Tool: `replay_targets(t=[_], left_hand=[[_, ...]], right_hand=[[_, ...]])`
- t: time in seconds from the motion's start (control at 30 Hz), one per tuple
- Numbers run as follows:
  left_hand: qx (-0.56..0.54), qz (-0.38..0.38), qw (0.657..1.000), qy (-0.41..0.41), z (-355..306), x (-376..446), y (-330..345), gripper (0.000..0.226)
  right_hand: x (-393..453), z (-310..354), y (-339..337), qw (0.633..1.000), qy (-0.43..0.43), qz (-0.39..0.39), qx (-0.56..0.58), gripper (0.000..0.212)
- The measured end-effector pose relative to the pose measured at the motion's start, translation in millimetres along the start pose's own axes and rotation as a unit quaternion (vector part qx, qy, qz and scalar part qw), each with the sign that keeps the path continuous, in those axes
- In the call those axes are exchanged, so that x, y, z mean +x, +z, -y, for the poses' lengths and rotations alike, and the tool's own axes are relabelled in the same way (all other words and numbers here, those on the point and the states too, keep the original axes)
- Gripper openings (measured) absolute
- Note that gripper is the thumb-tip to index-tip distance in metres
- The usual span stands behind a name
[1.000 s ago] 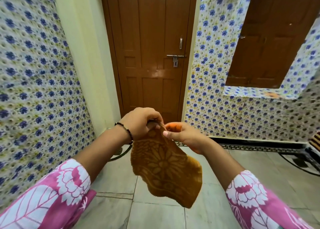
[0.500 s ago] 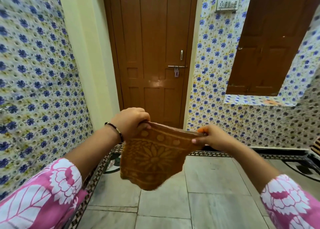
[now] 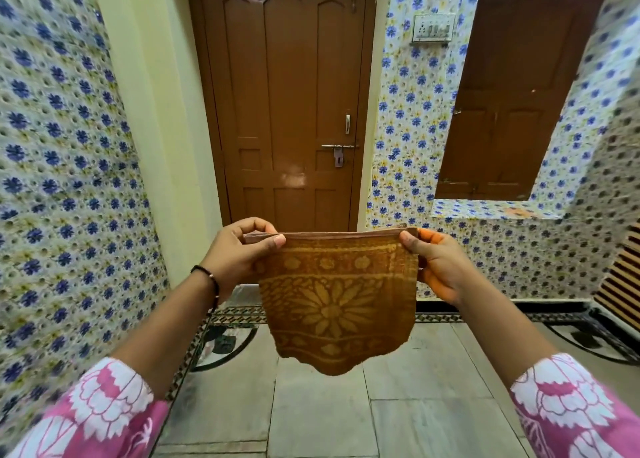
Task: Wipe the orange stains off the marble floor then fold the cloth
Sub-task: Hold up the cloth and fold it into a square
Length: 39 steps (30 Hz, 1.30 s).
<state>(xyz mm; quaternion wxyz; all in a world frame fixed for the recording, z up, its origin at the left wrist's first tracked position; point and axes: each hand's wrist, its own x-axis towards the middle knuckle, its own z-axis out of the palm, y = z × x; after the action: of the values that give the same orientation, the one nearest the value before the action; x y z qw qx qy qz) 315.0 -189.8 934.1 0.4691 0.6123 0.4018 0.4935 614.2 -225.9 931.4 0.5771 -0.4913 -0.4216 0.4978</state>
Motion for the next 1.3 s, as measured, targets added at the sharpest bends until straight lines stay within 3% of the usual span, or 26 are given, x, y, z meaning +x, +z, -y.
replay_targets(t=[0.13, 0.23, 0.33, 0.43, 0.6, 0.7, 0.87, 0.97, 1.03, 1.1, 1.17, 1.23, 1.3], left_hand=[[0.058, -0.066, 0.995, -0.046, 10, 24, 14, 0.004], [0.029, -0.106, 0.99, -0.087, 15, 41, 31, 0.005], [0.009, -0.12, 0.987, -0.107, 15, 49, 54, 0.005], [-0.016, -0.113, 0.985, -0.127, 15, 50, 78, 0.009], [-0.106, -0.09, 0.977, -0.164, 16, 49, 98, 0.013], [-0.123, -0.062, 0.98, -0.144, 11, 46, 98, 0.026], [-0.093, -0.023, 0.99, -0.102, 6, 40, 82, 0.049], [-0.027, -0.027, 0.997, -0.069, 0, 36, 73, 0.034], [0.002, -0.016, 0.999, -0.038, -7, 33, 67, 0.025], [0.02, -0.011, 1.0, -0.005, -13, 31, 59, 0.025], [0.022, -0.006, 0.999, 0.022, -20, 29, 52, 0.026], [0.015, 0.001, 0.999, 0.035, -26, 27, 45, 0.027], [0.007, 0.006, 0.999, 0.039, -28, 24, 37, 0.027]], right_hand=[[12, 2, 3, 0.997, 0.066, -0.031, 0.038, 0.013], [21, -2, 13, 0.987, 0.114, -0.092, 0.072, 0.026], [31, -9, 29, 0.975, 0.081, -0.175, 0.114, 0.042], [29, -13, 57, 0.975, 0.02, -0.217, 0.051, 0.024], [14, -19, 94, 0.984, -0.062, -0.128, -0.108, 0.006], [4, -18, 98, 0.972, -0.091, -0.063, -0.205, 0.02], [-9, -15, 92, 0.968, -0.083, 0.071, -0.228, 0.037], [-7, -17, 90, 0.974, -0.084, 0.056, -0.202, 0.037], [-3, -9, 87, 0.974, -0.119, -0.027, -0.191, 0.03], [5, -1, 80, 0.964, -0.132, -0.094, -0.211, 0.039], [10, 6, 72, 0.98, -0.08, -0.06, -0.172, 0.053], [10, 9, 67, 0.992, -0.015, 0.021, -0.12, 0.033], [7, 10, 68, 0.995, -0.008, 0.065, -0.079, 0.01]])
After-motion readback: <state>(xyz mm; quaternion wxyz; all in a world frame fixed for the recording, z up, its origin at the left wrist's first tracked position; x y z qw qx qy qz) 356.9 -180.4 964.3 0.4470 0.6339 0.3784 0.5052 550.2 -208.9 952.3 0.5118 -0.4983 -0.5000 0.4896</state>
